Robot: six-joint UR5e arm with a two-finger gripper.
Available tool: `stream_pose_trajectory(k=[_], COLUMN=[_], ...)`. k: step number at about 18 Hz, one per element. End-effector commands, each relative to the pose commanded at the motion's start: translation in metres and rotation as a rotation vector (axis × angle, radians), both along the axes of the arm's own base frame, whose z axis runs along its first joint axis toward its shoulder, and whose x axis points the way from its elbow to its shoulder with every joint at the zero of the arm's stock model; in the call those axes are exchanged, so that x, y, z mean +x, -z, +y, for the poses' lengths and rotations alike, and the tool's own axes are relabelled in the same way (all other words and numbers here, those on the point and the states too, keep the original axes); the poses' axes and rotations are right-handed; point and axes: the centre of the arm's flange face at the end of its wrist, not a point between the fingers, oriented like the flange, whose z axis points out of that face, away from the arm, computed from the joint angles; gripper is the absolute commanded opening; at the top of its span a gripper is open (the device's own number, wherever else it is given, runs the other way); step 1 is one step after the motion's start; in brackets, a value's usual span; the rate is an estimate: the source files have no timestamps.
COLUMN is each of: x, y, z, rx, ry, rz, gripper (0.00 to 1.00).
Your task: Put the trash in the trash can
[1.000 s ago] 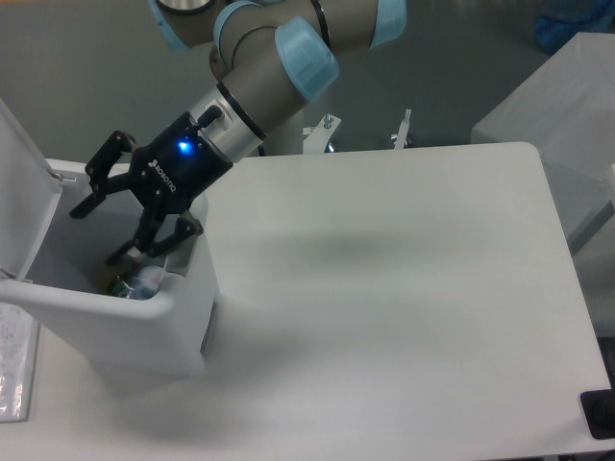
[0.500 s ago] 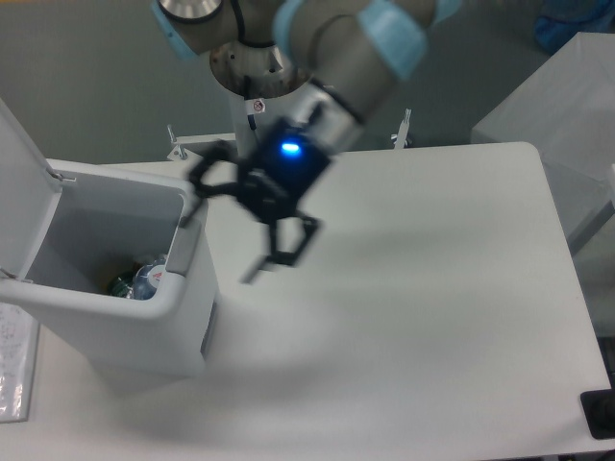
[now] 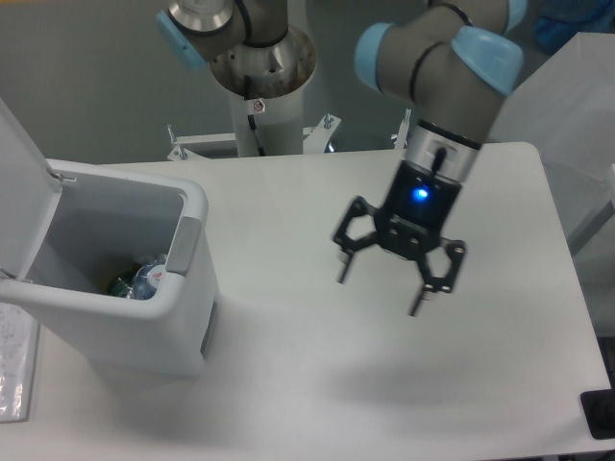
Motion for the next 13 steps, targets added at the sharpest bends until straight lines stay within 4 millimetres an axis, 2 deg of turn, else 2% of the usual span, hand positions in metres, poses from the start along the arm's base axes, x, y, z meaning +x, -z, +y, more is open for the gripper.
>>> stream_pose_trajectory(k=[3, 5, 9, 13], x=[-0.023, -0.032, -0.036, -0.039], y=[0.015, 0.025, 0.037, 0.036], z=[-0.001, -0.007, -0.013, -0.016], rx=[-0.1, -0.218, -0.397, -0.466], ry=[-0.023, 0.044, 0.183, 0.215], rz=[0.038, 0.083, 0.092, 0.086], gripper=[1.0, 1.0, 1.0, 1.0])
